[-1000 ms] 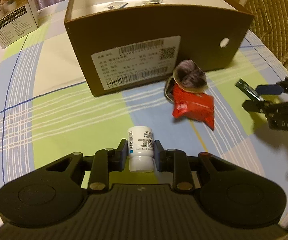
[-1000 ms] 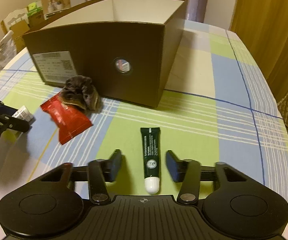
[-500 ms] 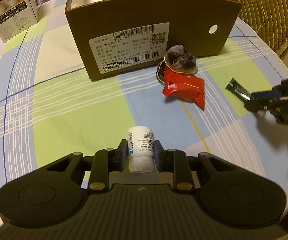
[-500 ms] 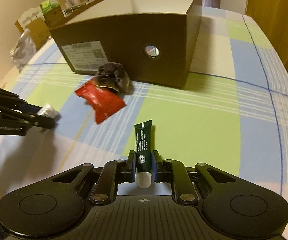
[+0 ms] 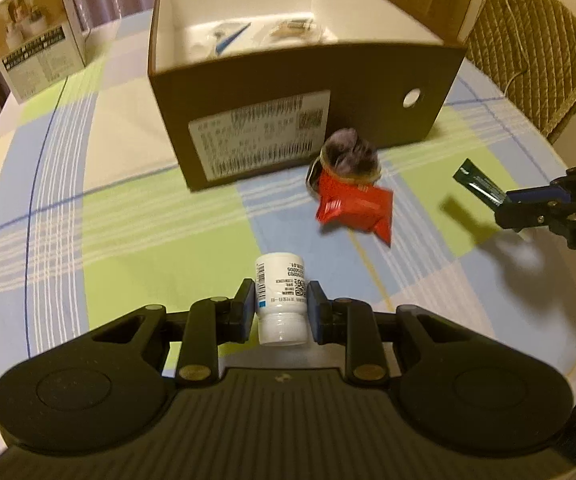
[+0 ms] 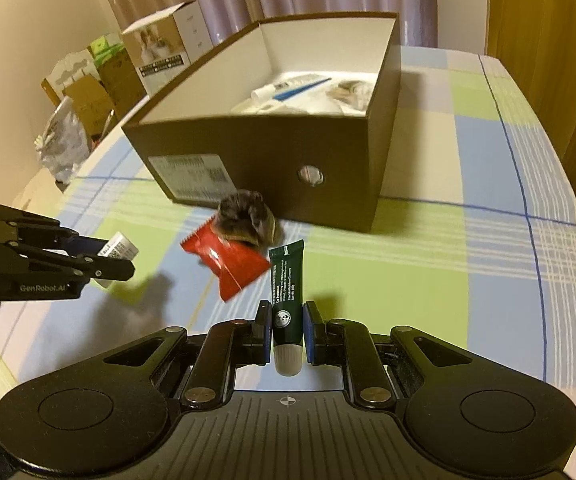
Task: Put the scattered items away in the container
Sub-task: 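Lift the green tube and pill bottle and carry both over the box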
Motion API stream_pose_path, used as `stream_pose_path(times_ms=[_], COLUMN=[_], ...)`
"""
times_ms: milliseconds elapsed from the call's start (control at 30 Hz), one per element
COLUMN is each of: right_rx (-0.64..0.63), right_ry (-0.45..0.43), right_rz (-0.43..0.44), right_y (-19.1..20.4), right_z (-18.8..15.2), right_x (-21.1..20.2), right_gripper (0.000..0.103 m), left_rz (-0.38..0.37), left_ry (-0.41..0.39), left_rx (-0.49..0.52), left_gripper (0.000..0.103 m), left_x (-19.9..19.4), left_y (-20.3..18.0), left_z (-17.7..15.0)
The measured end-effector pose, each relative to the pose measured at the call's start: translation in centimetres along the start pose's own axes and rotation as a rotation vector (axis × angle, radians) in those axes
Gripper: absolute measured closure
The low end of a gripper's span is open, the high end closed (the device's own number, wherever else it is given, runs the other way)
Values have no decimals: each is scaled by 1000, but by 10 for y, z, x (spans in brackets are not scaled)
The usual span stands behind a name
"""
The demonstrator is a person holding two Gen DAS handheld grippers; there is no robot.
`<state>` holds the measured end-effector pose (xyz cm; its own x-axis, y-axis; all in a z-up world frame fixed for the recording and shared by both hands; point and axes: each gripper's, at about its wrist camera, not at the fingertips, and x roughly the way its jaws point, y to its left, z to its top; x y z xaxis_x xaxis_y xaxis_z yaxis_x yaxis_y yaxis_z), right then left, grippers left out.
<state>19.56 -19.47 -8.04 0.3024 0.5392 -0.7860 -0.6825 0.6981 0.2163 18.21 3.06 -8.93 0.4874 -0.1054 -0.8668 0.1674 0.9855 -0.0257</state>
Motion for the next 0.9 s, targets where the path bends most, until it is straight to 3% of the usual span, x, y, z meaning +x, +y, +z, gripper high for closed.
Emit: stream_pose_path(times_ms=[600, 900], right_rx=[16, 8], right_ry=[-147, -191], right_rz=[114, 87], right_y=[-4, -12], right_z=[70, 121], right_x=[-26, -9], right_gripper=[85, 85], left_rz=[-30, -27], left_ry=[-190, -244], left_rx=[29, 67], left_gripper=[81, 81], left_x=[-46, -43], left_y=[0, 13], left_z=[68, 118])
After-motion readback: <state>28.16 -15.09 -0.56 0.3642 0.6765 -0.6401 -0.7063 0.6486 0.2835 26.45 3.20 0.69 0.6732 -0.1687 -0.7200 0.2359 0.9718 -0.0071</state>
